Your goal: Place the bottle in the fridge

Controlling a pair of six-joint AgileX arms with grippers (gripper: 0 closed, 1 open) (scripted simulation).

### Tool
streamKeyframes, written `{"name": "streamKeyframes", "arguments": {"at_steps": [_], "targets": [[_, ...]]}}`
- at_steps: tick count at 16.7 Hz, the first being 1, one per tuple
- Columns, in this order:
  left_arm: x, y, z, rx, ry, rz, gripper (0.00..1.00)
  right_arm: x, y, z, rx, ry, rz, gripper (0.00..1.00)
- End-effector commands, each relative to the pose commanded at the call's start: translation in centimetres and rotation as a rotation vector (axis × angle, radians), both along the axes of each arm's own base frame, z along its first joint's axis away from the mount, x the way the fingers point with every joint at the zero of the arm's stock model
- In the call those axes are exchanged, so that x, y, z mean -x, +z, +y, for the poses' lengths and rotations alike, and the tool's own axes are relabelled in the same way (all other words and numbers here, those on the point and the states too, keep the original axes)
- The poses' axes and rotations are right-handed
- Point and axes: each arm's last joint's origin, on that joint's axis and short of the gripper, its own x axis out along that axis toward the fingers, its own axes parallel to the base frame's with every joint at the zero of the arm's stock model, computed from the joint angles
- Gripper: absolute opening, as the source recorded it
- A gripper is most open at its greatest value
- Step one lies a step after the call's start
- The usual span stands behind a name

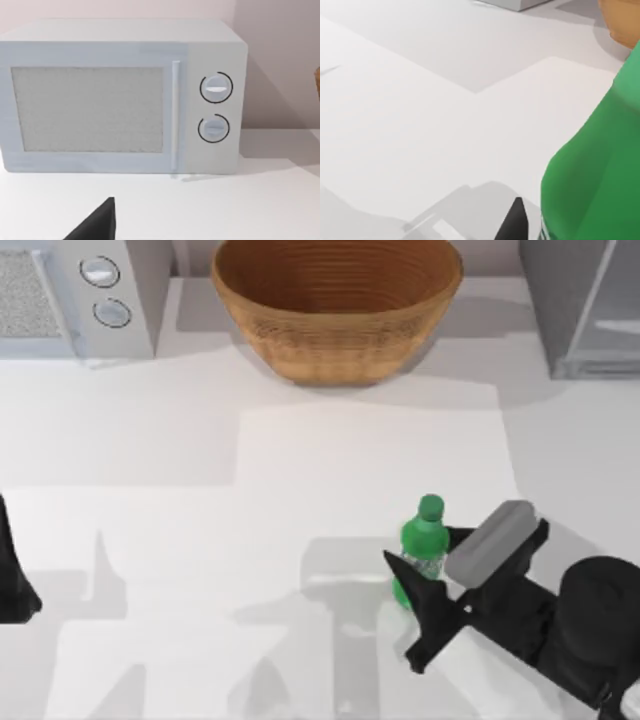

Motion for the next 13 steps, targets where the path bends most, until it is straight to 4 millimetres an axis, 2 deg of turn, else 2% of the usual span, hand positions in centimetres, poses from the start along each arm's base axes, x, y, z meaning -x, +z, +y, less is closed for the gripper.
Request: {"name": "streamKeyframes", "arguments": {"at_steps": [8,10,13], "targets": [[0.0,0.0,0.0,0.000,0.000,0.000,1.00,-0.3,0.5,-0.6,0.001,0.006,-0.004,0.01],[0.0,0.0,0.0,0.000,0.000,0.000,1.00,-0.5,1.1,-2.0,0.012,0.013,0.004,0.01],[0.0,0.0,0.0,0.000,0.000,0.000,1.00,-0.9,3.0,-5.1,0.016,0.000,-0.009,0.01]]}}
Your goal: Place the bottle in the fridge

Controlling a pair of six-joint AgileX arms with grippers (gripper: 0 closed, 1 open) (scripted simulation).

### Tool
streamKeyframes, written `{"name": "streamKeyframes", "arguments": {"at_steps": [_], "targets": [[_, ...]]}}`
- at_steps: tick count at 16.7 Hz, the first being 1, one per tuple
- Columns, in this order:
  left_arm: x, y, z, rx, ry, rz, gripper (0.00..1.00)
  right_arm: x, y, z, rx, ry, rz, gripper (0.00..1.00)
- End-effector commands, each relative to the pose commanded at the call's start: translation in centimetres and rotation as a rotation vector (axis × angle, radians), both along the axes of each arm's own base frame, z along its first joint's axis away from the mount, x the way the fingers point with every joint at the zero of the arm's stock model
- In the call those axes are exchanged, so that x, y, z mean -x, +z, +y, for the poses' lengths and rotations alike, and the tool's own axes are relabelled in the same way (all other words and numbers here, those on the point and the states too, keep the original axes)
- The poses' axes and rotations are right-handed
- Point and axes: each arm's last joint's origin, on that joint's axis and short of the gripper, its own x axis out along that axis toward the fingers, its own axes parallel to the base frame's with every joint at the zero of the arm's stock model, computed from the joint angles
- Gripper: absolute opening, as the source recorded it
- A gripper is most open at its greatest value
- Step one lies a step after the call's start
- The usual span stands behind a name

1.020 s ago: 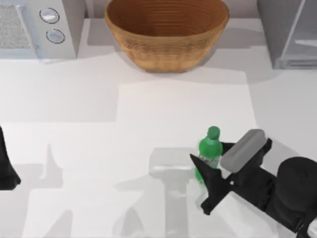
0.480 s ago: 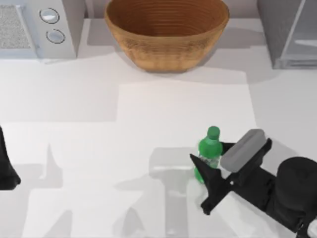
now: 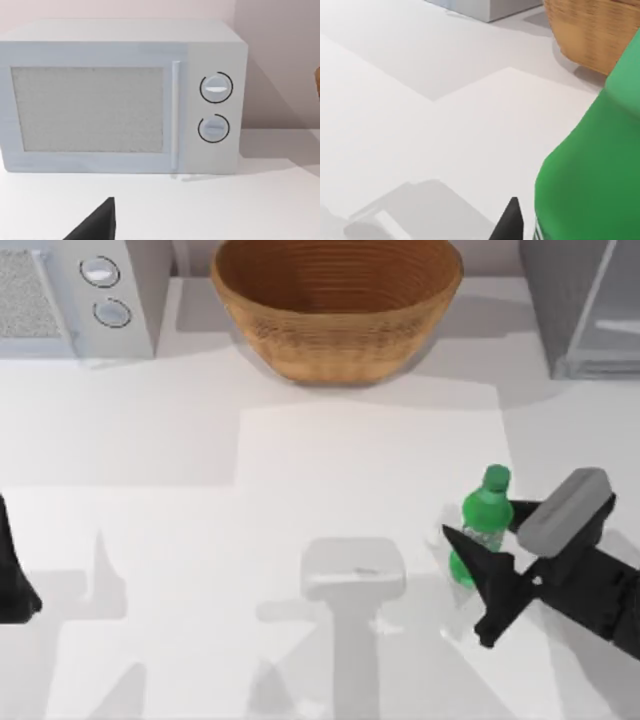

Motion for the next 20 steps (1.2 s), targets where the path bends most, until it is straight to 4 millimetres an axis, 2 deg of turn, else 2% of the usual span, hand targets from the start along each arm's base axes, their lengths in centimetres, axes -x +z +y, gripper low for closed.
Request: {"name": "streamKeyframes", "arguments": {"at_steps": [3,6,13,20], "targets": [[0.0,0.0,0.0,0.000,0.000,0.000,1.00,0.3,1.6,-3.0,-0.009,0.000,-0.013,0.01],[0.0,0.0,0.0,0.000,0.000,0.000,1.00,0.8,2.0,-4.7,-0.015,0.000,0.005,0.01],[0.0,0.0,0.0,0.000,0.000,0.000,1.00,0.9,2.2,-4.9,-0.018,-0.003,0.007,0.01],[0.0,0.0,0.0,0.000,0.000,0.000,1.00,2.4,4.8,-6.2,-0.019,-0.145,-0.044,0.01]]}}
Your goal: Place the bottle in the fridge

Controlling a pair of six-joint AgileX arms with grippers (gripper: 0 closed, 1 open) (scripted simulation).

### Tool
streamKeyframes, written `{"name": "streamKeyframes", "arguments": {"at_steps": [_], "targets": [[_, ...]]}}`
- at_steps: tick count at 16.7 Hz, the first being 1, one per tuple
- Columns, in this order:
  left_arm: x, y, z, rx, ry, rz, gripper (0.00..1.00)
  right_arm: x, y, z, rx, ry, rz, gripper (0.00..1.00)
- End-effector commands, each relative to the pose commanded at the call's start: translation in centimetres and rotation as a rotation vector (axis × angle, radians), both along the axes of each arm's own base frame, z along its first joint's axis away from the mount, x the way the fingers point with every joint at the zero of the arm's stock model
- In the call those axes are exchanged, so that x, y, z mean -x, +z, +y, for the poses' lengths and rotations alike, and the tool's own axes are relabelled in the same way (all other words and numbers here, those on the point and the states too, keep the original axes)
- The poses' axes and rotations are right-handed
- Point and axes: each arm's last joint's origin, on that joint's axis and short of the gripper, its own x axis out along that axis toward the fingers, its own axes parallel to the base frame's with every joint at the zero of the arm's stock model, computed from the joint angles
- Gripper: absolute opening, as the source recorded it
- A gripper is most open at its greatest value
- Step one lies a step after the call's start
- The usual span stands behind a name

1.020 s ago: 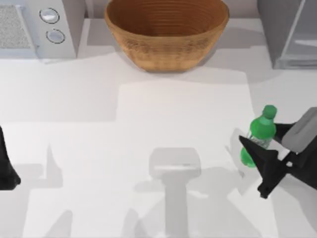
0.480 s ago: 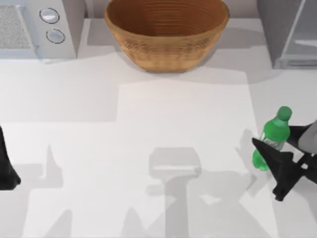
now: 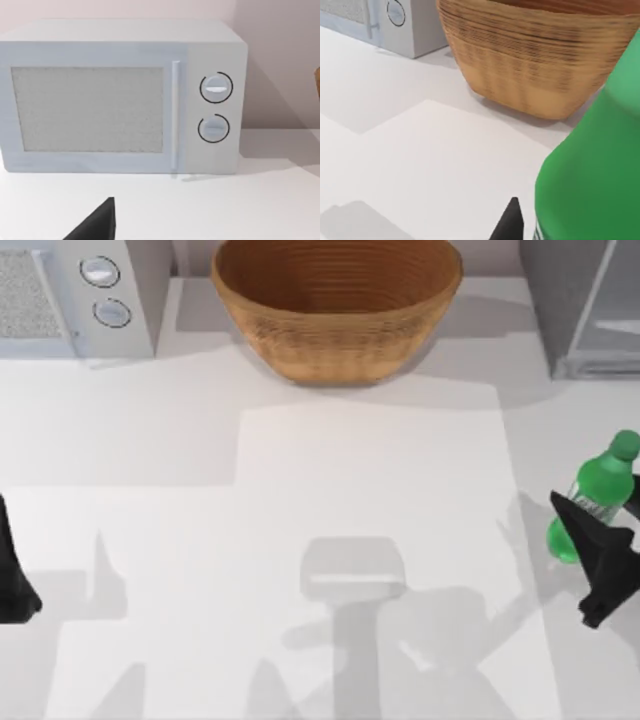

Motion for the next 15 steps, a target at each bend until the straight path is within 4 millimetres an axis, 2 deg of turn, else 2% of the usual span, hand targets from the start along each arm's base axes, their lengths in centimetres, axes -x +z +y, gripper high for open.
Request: {"name": "streamKeyframes", "arguments": {"at_steps": [4,9,12,15], "targets": [[0.0,0.0,0.0,0.000,0.000,0.000,1.00,1.9,1.5,-1.5,-0.002,-0.167,-0.029,0.01],[0.0,0.0,0.0,0.000,0.000,0.000,1.00,5.3,3.2,-3.4,-0.045,-0.399,-0.132,0.01],[0.0,0.0,0.0,0.000,0.000,0.000,1.00,6.9,3.0,-4.1,-0.069,-0.515,-0.157,0.01],[0.0,0.0,0.0,0.000,0.000,0.000,1.00,7.7,2.3,-4.5,-0.078,-0.596,-0.149,0.01]]}}
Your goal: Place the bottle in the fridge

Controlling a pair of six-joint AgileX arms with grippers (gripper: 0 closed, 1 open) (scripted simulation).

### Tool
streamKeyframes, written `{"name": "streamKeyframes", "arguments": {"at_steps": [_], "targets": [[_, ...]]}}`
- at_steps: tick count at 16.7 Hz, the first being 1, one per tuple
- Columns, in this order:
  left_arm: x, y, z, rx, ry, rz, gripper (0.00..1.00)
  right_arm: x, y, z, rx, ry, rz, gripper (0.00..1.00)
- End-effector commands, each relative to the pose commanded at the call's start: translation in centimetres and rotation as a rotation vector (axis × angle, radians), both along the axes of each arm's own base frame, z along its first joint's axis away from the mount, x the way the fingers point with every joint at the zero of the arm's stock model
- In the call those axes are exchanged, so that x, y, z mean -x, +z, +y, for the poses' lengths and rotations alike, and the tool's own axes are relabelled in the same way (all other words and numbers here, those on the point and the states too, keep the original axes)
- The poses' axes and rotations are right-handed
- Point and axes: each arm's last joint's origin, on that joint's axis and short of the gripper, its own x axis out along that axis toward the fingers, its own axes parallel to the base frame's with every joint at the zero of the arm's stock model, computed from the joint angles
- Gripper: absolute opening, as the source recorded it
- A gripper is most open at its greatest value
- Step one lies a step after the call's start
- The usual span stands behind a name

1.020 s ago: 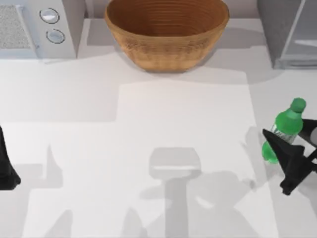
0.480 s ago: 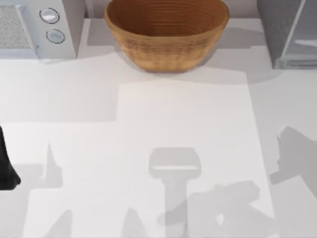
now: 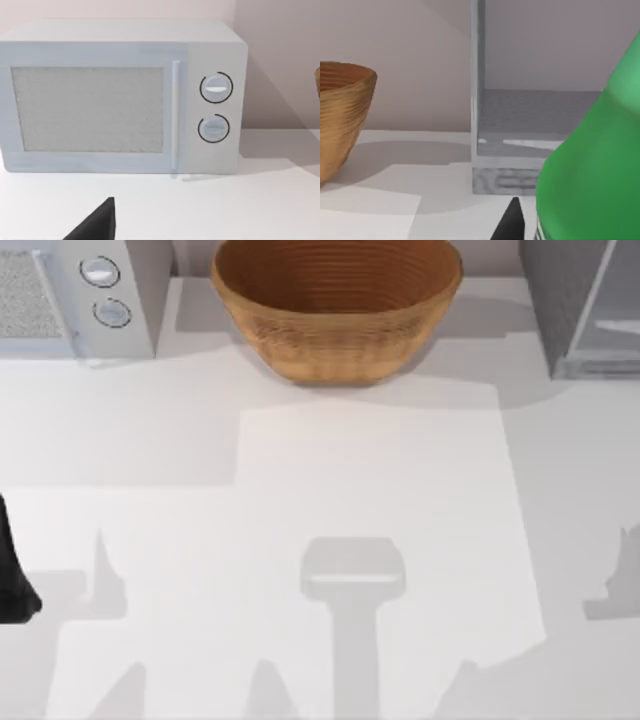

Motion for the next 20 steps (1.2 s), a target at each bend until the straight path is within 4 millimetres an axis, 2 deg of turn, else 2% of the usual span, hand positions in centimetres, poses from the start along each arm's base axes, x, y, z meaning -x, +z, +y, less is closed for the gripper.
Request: {"name": "streamKeyframes", "arguments": {"at_steps": [8,10,13,15,17,20], "targets": [[0.0,0.0,0.0,0.000,0.000,0.000,1.00,0.2,-0.3,-0.1,-0.006,-0.023,0.007,0.01],[0.0,0.0,0.0,0.000,0.000,0.000,1.00,0.1,0.4,-0.1,-0.008,-0.017,-0.007,0.01],[0.0,0.0,0.0,0.000,0.000,0.000,1.00,-0.4,2.9,-0.2,-0.008,-0.008,-0.044,0.01],[0.0,0.0,0.0,0.000,0.000,0.000,1.00,-1.5,5.0,-0.4,-0.006,-0.006,-0.062,0.01],[0.0,0.0,0.0,0.000,0.000,0.000,1.00,-3.4,7.0,-0.7,-0.003,-0.009,-0.067,0.01],[0.0,0.0,0.0,0.000,0.000,0.000,1.00,-7.9,9.2,-1.6,0.003,-0.018,-0.056,0.01]]}}
